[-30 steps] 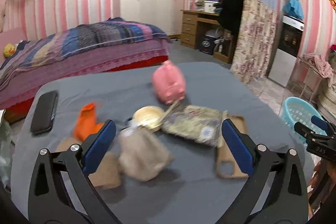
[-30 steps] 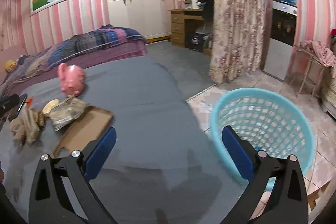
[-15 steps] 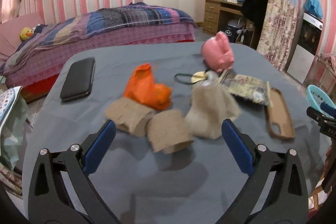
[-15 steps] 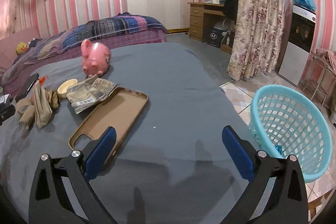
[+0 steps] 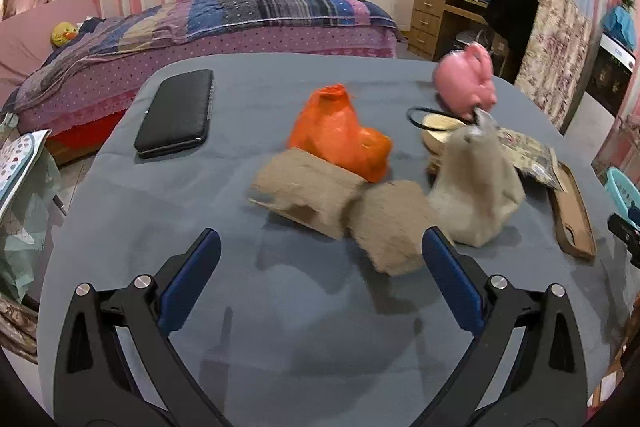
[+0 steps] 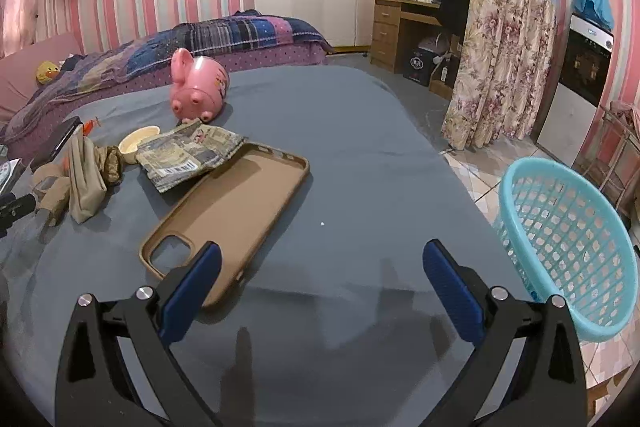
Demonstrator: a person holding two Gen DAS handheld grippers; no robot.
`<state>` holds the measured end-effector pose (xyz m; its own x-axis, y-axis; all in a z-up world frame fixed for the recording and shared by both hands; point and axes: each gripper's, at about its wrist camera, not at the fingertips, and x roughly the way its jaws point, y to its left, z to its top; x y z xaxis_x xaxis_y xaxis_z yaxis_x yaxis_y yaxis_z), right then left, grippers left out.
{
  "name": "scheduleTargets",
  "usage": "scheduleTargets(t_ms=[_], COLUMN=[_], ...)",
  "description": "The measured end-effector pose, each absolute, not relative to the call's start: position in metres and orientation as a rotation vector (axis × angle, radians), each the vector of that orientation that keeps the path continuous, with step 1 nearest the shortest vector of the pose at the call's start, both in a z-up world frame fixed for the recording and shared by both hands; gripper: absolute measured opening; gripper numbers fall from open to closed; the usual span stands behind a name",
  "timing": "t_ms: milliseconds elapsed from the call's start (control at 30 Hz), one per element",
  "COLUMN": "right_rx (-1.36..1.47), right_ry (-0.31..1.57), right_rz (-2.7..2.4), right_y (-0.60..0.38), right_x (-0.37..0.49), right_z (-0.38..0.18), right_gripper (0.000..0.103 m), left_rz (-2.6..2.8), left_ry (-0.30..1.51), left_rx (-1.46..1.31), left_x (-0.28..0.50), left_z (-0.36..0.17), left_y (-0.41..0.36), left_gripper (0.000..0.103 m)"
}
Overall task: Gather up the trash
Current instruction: 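Grasp a cardboard tube with the left tool while the right tool grasps the cloth bag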
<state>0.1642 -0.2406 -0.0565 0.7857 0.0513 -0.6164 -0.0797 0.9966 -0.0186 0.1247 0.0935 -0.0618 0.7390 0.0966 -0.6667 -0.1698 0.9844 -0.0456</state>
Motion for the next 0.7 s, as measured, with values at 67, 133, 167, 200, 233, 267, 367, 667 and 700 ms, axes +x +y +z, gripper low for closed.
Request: scheduleTargets(t_ms=[67,133,167,200,233,267,367,667,700], right_rx=[-0.04,-0.049,-0.061,-0.081,-0.093,-0.104,-0.112,-0.126,-0.132], right_ry=[0.662,0.664,0.665,0.666,0.668,0.67,0.667,0.671,0.669], right_rz=[0.076,0.082,0.084,0.088,0.09,0.092,0.101,0.146,0.16], right_y=[-0.237,-0.23,-0.226,-0.221,-0.217,-0.212,-0.202,-0.169,-0.162], right_x=[0.166,0.168,0.169,0.17,0.17,0.171,0.17,0.173,0.174], right_z=[-0.055,-0.054,-0.053,-0.053,-0.053,-0.053,-0.051,-0.045,-0.044], right_gripper=[0.098,0.098,0.098,0.098,0.098,0.098,0.098,0.098,0.098], left_rz=[0.14,0.134,0.123,0.11,0.103,0.096,0.063,-0.037,-0.032], left_ry=[0.722,0.729,0.734,0.742,0.742,0.737,0.74,0.799,0.79], left_rx=[-0.112,-0.102,-0.095,-0.086,-0.074,-0.065,-0.045,-0.119,-0.117], left_x=[0.128,0.134,0.138,0.142,0.146,0.15,0.164,0.184,0.182], left_z=[-0.061,-0.061,-0.062,-0.062,-0.061,-0.06,-0.059,-0.07,-0.07], left_y=[0.102,0.107,0.109,0.11,0.111,0.113,0.115,0.123,0.122], left_gripper=[0.097,0.097,0.097,0.097,0.097,0.097,0.097,0.062,0.061])
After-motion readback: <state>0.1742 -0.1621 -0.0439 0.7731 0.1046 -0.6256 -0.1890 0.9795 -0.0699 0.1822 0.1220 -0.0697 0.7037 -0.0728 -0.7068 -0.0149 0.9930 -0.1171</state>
